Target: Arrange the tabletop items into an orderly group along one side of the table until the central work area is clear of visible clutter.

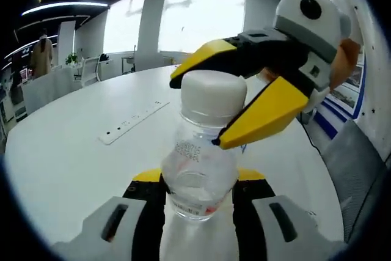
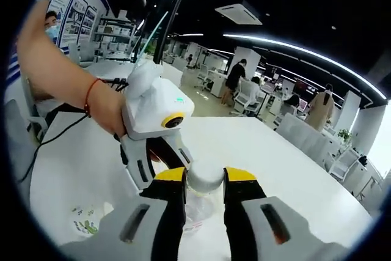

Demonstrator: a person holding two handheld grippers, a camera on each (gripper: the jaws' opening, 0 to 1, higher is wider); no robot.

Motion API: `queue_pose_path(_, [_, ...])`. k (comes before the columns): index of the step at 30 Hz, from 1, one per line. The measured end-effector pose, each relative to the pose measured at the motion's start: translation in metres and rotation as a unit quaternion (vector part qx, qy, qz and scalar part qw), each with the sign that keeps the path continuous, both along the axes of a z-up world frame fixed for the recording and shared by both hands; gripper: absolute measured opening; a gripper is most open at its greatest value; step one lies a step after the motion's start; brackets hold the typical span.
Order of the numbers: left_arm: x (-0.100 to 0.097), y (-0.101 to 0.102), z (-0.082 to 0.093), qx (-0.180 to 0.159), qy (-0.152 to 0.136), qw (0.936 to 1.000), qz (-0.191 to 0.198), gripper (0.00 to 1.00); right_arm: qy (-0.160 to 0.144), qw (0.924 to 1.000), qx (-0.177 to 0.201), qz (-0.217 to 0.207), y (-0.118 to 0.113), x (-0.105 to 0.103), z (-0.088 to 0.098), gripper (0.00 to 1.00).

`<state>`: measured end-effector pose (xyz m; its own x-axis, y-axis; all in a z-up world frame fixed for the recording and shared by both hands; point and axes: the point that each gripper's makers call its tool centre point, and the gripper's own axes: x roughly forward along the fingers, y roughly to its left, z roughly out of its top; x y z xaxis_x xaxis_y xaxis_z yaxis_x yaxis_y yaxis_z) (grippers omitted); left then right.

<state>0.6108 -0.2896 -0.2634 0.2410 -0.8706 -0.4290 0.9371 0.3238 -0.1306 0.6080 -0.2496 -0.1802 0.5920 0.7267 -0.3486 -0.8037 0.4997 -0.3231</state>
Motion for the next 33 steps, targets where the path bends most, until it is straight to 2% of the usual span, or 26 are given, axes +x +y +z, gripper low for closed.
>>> queue_pose_path(11, [-0.004, 0.001, -0.002, 0.003, 0.001, 1.0, -0.001, 0.42, 0.009, 0.9999, -0.008, -0.004, -0.003, -0.003, -0.003, 0.21])
queue_pose_path(16, [-0.006, 0.0, -0.003, 0.005, 0.003, 1.0, -0.001, 0.44, 0.003, 0.9999, -0.015, 0.001, -0.004, -0.008, -0.003, 0.22])
queue_pose_path(33, [-0.006, 0.0, -0.001, 0.004, 0.005, 0.9999, 0.008, 0.46, 0.005, 0.9996, -0.019, -0.02, -0.01, -0.009, -0.003, 0.22])
